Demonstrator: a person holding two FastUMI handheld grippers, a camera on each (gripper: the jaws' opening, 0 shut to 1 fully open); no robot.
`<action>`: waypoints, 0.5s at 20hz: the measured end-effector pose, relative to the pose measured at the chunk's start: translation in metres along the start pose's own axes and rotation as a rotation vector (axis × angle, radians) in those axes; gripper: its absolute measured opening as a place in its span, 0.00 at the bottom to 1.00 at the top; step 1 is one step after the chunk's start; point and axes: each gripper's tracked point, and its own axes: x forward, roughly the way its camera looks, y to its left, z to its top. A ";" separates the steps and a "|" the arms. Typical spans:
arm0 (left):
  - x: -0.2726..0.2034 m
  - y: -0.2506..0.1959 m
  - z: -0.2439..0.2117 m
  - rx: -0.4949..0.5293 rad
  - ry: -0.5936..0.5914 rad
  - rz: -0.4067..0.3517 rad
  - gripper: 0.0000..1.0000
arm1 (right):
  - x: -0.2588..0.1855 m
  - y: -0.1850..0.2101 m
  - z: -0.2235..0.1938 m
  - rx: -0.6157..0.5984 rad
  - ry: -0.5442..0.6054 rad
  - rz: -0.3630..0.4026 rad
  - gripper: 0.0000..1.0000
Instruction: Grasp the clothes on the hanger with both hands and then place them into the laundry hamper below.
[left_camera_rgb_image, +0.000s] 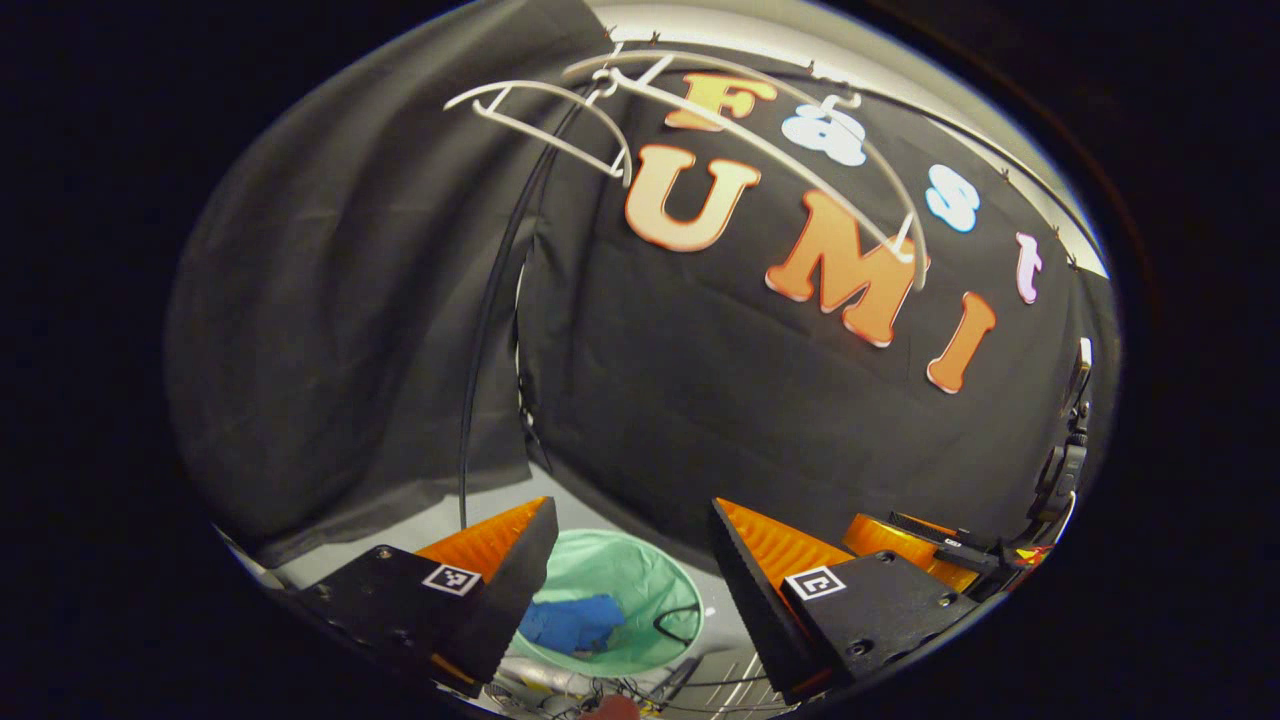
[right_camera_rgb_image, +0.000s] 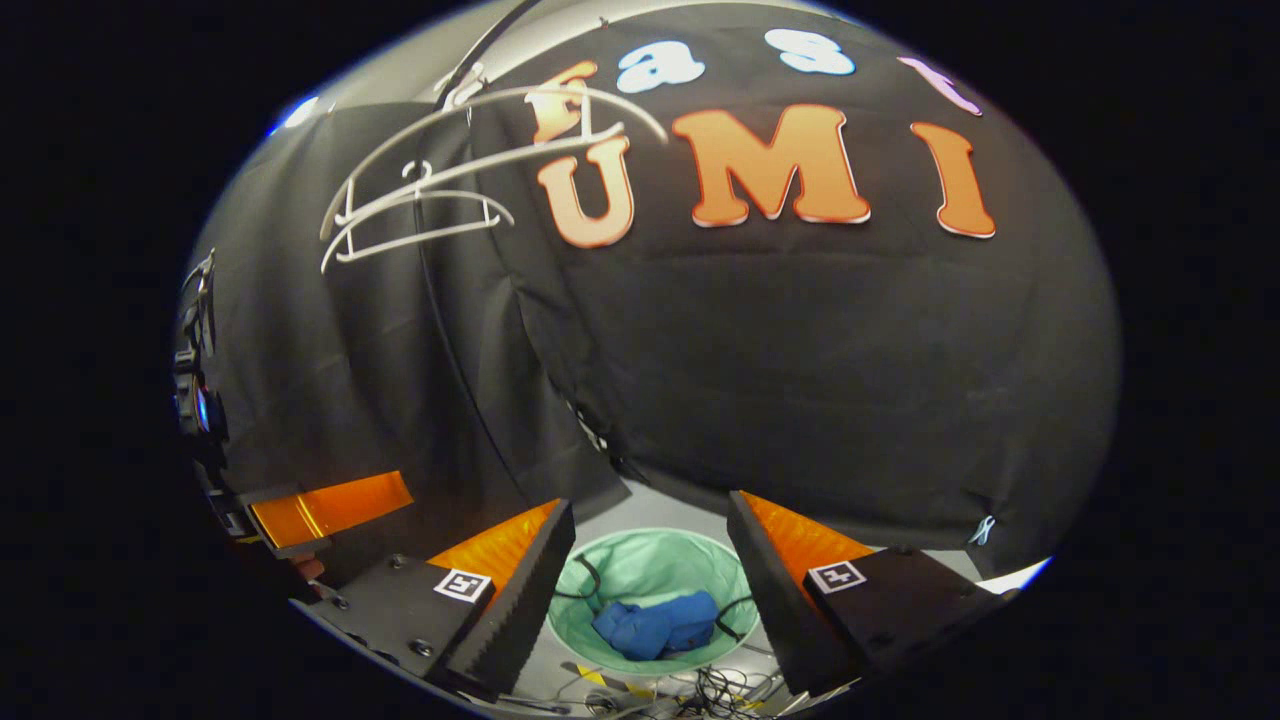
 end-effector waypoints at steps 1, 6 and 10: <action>-0.004 -0.001 0.017 0.002 -0.043 0.001 0.95 | -0.006 0.002 0.013 -0.002 -0.032 0.002 0.99; -0.030 -0.017 0.083 -0.030 -0.201 -0.017 0.94 | -0.025 -0.005 0.064 -0.004 -0.152 -0.002 0.99; -0.053 -0.018 0.112 -0.008 -0.307 -0.009 0.89 | -0.043 -0.009 0.109 -0.024 -0.247 -0.018 0.99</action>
